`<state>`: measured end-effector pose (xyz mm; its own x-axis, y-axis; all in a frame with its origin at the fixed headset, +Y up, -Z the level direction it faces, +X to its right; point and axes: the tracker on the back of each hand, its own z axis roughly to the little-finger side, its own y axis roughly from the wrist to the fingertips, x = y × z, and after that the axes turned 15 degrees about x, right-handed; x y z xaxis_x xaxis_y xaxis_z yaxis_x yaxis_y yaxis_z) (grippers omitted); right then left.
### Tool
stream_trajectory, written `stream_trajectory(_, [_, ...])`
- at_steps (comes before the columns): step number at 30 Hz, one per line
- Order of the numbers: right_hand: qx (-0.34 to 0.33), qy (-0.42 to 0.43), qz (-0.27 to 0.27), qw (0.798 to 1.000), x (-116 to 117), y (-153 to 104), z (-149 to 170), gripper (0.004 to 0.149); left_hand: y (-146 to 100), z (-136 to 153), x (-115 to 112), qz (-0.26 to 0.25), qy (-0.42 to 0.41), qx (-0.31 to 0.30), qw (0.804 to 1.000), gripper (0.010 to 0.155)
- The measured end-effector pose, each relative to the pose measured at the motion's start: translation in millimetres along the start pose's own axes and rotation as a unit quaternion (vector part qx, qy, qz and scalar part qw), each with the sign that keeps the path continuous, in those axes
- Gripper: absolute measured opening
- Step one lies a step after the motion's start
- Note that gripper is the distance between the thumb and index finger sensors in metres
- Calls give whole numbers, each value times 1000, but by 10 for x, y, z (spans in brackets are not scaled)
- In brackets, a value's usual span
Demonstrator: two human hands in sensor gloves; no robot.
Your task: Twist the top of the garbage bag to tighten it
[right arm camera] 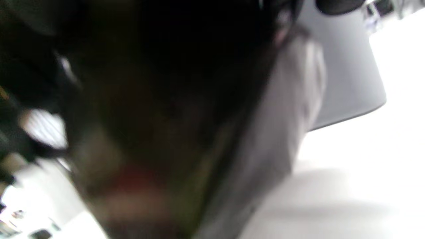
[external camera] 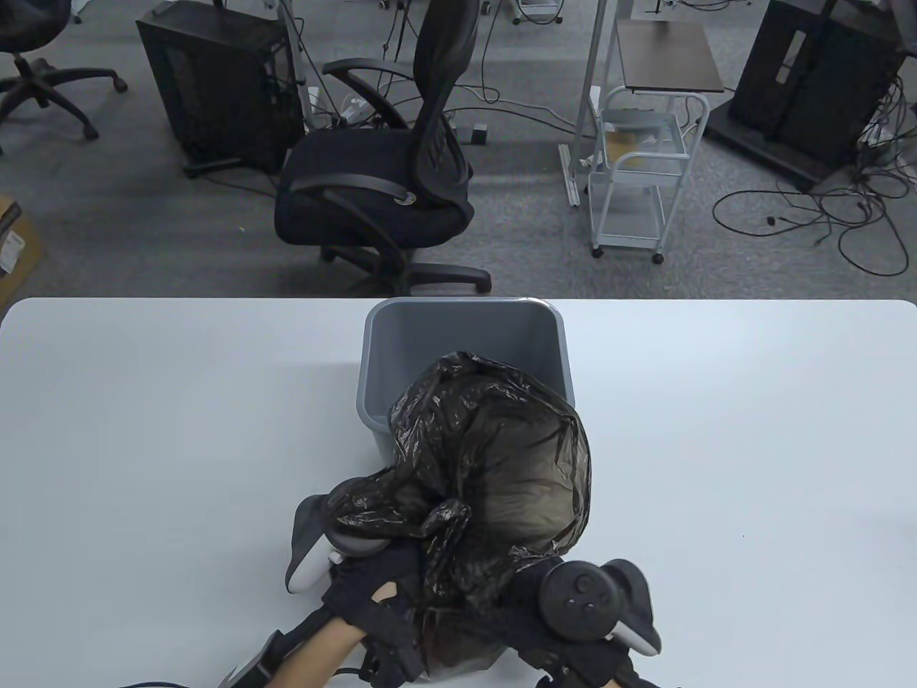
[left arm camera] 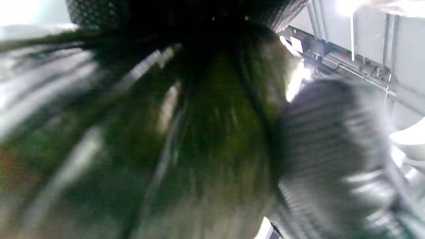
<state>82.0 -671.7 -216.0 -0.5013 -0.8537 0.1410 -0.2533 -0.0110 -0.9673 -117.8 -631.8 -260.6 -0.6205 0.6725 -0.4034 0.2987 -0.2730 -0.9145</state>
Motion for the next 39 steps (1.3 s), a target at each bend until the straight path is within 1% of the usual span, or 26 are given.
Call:
stream_trajectory(2, [-4,4,-9,1000,2,7,-8,87,-32,-15,-18,-10,16,-3,1000,46])
stream_trajectory(3, [0,17,-10,1000,-14,15,17,81,-42,-27,-26,-6,17,-4,1000,46])
stream_trajectory(4, [2,31,-7,999,-37,34,66,74,-54,-41,-29,3,14,-10,1000,46])
stream_trajectory(6, [-16,53,-8,998,-85,85,166,62,-56,-66,-31,35,-1,-35,999,46])
stream_trajectory(7, [-26,76,-25,996,-117,127,237,60,-53,-70,-39,61,-12,-47,997,46])
stream_trajectory(8, [-35,100,-43,993,-133,158,284,59,-40,-64,-40,69,-16,-58,996,46])
stream_trajectory(9, [-43,148,-76,985,-153,206,360,58,-8,-51,-47,90,-27,-72,993,46])
stream_trajectory(11, [-53,206,-118,970,-164,288,482,56,32,-32,-63,132,-50,-90,986,46])
stream_trajectory(12, [-42,228,-127,965,-155,329,544,56,54,-25,-76,153,-60,-98,982,46])
stream_trajectory(13, [-29,233,-126,964,-143,352,575,57,66,-23,-87,162,-63,-100,980,46])
stream_trajectory(15, [2,220,-109,969,-93,422,626,65,105,-19,-117,186,-57,-113,974,46])
stream_trajectory(17, [45,204,-87,974,-2,497,646,71,144,-10,-144,198,-57,-125,970,46])
stream_trajectory(19, [64,207,-88,972,48,536,668,73,179,11,-138,199,-65,-133,969,46])
stream_trajectory(20, [78,214,-85,970,43,533,699,72,197,36,-119,200,-71,-127,969,46])
stream_trajectory(22, [86,226,-59,968,-30,502,752,66,209,71,-83,183,-72,-113,974,46])
stream_trajectory(25, [74,254,3,964,-238,354,744,56,198,96,-26,111,-34,-70,991,46])
stream_trajectory(27, [46,236,21,970,-326,236,626,55,170,89,-13,63,-9,-42,997,46])
stream_trajectory(29, [21,170,8,985,-315,128,434,63,133,71,-10,17,26,-9,999,46])
stream_trajectory(30, [15,119,-8,993,-245,77,297,70,104,61,-12,-21,52,10,998,46])
stream_trajectory(31, [13,88,-19,996,-186,52,214,80,90,53,-12,-43,68,18,997,46])
stream_trajectory(33, [2,-5,-25,1000,-2,17,7,92,35,25,-5,-93,100,33,990,46])
stream_trajectory(34, [6,-43,-20,999,57,12,-42,95,17,10,-4,-105,110,30,988,46])
stream_trajectory(35, [12,-95,-3,995,117,13,-83,98,-4,-4,-4,-114,120,31,986,46])
stream_trajectory(36, [17,-119,8,993,127,13,-82,100,-18,-8,-8,-115,121,30,985,46])
stream_trajectory(37, [18,-119,22,992,110,16,-70,98,-29,-13,-17,-111,123,26,986,46])
stream_trajectory(39, [14,-97,14,995,64,39,6,88,-36,-20,-14,-103,119,19,987,46])
